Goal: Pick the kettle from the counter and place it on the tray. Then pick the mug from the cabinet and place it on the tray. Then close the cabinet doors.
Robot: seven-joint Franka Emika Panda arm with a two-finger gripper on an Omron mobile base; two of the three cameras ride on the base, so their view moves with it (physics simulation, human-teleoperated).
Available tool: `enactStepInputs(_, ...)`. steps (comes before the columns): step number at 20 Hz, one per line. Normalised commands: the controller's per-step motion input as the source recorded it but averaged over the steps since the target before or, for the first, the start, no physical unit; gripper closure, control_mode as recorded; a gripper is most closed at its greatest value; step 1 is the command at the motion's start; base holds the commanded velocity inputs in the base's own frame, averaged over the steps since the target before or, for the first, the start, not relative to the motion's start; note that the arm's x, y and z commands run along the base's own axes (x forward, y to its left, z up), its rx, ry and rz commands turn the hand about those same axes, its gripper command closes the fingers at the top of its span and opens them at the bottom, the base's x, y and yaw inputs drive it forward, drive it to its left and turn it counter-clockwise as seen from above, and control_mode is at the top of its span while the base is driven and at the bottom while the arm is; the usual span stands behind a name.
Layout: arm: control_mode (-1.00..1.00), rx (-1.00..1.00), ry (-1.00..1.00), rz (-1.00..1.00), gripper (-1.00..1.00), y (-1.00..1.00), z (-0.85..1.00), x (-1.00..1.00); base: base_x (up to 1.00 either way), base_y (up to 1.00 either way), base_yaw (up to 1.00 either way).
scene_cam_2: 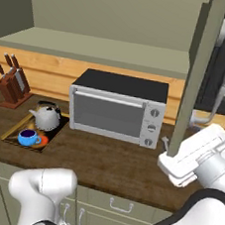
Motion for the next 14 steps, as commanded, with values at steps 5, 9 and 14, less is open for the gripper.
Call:
enactStepInputs(5, -1.0, -0.14, 0.0, 0.0, -1.0, 1.0, 0.29, 0.37, 0.0, 0.0, 0.0)
enactStepInputs(9, -1.0, -0.14, 0.0, 0.0, -1.0, 1.0, 0.3, 0.39, 0.0, 0.0, 0.0)
enactStepInputs(14, -1.0, -0.13, 0.0, -0.01, -1.0, 0.96, 0.3, 0.43, 0.0, 0.0, 0.0)
